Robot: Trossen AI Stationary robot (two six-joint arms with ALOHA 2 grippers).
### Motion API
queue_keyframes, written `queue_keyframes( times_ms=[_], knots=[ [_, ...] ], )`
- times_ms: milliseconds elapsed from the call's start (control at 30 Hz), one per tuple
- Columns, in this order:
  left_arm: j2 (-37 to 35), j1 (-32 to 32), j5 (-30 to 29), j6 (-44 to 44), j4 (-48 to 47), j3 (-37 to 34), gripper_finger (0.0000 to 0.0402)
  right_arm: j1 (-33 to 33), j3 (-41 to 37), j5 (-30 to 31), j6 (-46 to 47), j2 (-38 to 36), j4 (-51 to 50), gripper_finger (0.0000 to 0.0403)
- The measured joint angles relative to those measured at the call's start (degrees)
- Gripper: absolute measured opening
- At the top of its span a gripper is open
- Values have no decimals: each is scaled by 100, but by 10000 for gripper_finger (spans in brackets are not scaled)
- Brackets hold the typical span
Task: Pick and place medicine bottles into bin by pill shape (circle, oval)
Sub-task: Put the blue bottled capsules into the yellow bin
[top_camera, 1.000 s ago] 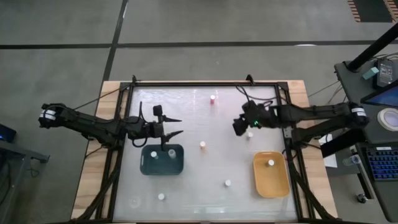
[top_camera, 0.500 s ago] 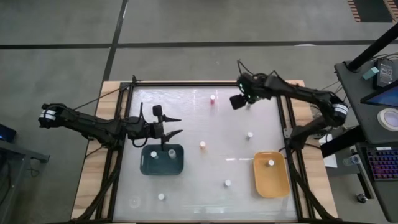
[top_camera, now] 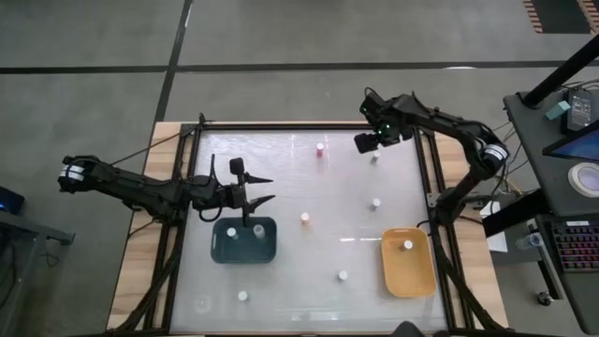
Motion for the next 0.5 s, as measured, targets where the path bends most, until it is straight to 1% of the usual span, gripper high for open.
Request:
queue_keyframes(
  times_ms=[200,500],
  knots=[
    [0,0,0,2,0,0,184,-126,-4,-303,-94,267,-5,192],
    [0,0,-2,2,2,0,184,-181,-7,-326,-116,602,-3,192]
  ],
)
